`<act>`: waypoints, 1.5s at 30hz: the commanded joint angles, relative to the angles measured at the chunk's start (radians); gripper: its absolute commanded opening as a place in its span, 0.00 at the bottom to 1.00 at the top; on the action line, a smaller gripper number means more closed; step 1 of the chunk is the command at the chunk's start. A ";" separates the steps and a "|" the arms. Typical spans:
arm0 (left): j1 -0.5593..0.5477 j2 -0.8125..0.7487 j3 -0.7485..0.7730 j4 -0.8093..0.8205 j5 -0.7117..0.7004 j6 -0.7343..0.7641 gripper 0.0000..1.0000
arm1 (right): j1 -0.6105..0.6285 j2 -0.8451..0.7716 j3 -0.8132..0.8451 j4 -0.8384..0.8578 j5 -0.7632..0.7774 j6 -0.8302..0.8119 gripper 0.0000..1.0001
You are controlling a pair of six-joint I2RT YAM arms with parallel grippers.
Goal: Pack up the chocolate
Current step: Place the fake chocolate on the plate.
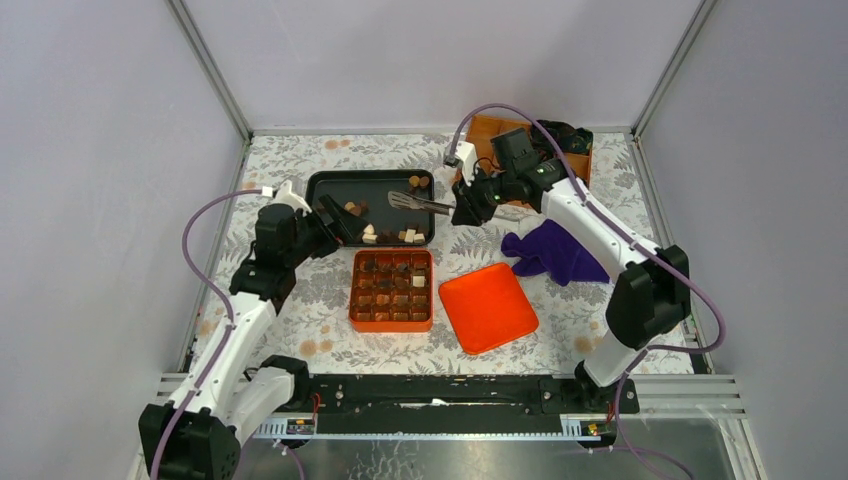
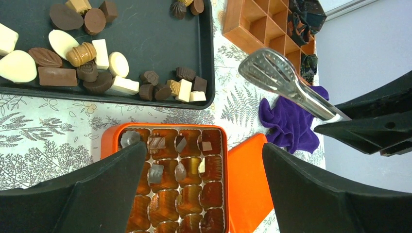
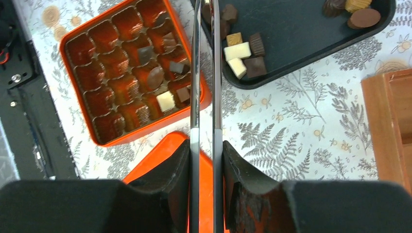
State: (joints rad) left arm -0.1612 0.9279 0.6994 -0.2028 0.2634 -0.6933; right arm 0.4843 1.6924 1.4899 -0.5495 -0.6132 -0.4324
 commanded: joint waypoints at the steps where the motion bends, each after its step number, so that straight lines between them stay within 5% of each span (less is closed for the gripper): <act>1: 0.006 -0.083 -0.008 -0.029 -0.024 0.025 0.97 | -0.004 -0.106 -0.018 -0.055 -0.069 -0.036 0.01; 21: 0.007 -0.247 -0.145 -0.197 0.002 -0.151 0.94 | -0.050 -0.264 -0.200 -0.056 -0.088 -0.062 0.02; 30: 0.006 -0.183 -0.077 -0.226 -0.090 -0.054 0.93 | -0.025 0.054 0.059 -0.049 0.009 -0.075 0.07; 35: 0.006 -0.178 -0.095 -0.166 -0.136 -0.116 0.91 | 0.014 0.217 0.215 -0.073 0.067 -0.127 0.23; 45: 0.006 -0.079 -0.032 -0.142 -0.187 -0.011 0.92 | 0.063 0.471 0.454 -0.081 0.099 -0.155 0.36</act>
State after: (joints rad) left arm -0.1608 0.8257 0.6323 -0.4072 0.1169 -0.7559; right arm 0.5289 2.1170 1.8442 -0.6376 -0.5236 -0.5541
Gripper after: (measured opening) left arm 0.921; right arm 0.349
